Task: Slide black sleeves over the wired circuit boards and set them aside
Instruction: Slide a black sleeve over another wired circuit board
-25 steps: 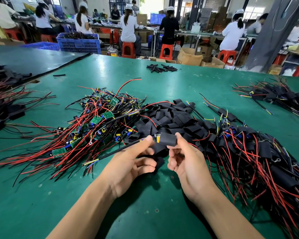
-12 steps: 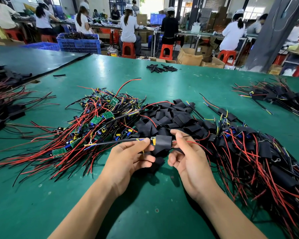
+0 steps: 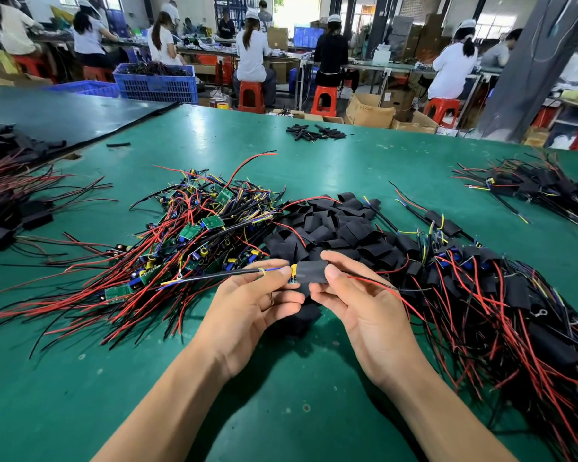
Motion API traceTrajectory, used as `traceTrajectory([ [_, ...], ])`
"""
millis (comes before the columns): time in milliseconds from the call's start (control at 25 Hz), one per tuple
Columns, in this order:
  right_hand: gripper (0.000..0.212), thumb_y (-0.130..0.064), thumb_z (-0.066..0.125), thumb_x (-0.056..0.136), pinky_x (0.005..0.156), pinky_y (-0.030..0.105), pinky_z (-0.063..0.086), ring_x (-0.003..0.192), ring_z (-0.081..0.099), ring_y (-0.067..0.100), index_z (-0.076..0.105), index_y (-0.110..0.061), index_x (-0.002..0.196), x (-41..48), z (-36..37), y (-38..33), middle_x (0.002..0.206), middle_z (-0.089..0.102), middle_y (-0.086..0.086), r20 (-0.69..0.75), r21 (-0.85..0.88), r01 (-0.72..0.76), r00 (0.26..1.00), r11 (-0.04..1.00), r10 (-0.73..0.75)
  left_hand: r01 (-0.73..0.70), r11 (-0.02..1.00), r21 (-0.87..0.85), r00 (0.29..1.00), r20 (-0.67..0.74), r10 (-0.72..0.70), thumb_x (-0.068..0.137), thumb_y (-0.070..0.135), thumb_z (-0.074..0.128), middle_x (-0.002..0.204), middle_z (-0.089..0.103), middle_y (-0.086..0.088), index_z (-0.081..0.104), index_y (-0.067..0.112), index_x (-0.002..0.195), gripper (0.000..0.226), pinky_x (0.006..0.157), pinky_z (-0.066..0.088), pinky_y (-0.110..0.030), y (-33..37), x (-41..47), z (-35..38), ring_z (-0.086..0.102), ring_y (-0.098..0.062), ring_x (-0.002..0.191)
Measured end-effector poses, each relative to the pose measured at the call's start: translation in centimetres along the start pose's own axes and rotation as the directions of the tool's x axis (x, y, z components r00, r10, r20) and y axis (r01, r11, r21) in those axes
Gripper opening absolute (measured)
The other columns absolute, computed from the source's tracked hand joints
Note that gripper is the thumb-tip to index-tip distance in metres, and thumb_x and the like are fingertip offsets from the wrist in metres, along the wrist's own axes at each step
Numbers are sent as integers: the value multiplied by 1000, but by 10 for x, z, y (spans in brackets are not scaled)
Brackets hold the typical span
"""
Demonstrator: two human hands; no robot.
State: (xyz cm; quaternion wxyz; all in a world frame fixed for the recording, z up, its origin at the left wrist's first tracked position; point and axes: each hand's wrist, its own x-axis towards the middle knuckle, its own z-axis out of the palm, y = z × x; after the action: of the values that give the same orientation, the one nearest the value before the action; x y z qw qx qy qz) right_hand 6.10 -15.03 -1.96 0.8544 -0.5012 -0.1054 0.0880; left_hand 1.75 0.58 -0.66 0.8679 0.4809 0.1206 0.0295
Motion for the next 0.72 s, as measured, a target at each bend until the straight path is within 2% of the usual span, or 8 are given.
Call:
traceTrajectory([
  [200, 31, -14, 71, 79, 77, 30, 58, 79, 71, 26, 75, -7, 109, 0, -2, 2, 89, 75, 14, 18, -44, -4, 1000, 999, 5, 50, 998, 31, 998, 44, -51, 76, 18, 72, 81, 71, -11, 67, 11, 94, 20, 56, 58, -24, 2, -3, -1, 69, -17, 63],
  [360, 27, -22, 70, 86, 83, 37, 56, 88, 70, 28, 76, -16, 111, 0, -4, 4, 100, 75, 17, 45, -108, -33, 998, 994, 38, 73, 997, 16, 993, 88, -74, 85, 15, 65, 92, 74, -18, 60, 10, 97, 14, 63, 60, -27, 1, -4, 0, 74, -22, 75],
  [520, 22, -24, 65, 96, 78, 34, 51, 79, 66, 18, 75, -31, 114, -1, -6, 7, 84, 74, 4, 48, -293, -27, 998, 956, 43, 59, 998, -31, 998, 40, -58, 74, 13, 70, 85, 73, -17, 63, 10, 90, 17, 61, 60, -26, 2, -2, -1, 75, -21, 72],
  [720, 28, -38, 66, 87, 71, 28, 52, 71, 67, 18, 74, -37, 114, -3, -4, 7, 74, 71, 3, 75, -329, -34, 995, 944, 62, 64, 997, -38, 997, 32, -63, 73, 11, 72, 82, 67, -17, 65, 7, 91, 19, 60, 59, -25, 0, -1, -3, 71, -20, 67],
])
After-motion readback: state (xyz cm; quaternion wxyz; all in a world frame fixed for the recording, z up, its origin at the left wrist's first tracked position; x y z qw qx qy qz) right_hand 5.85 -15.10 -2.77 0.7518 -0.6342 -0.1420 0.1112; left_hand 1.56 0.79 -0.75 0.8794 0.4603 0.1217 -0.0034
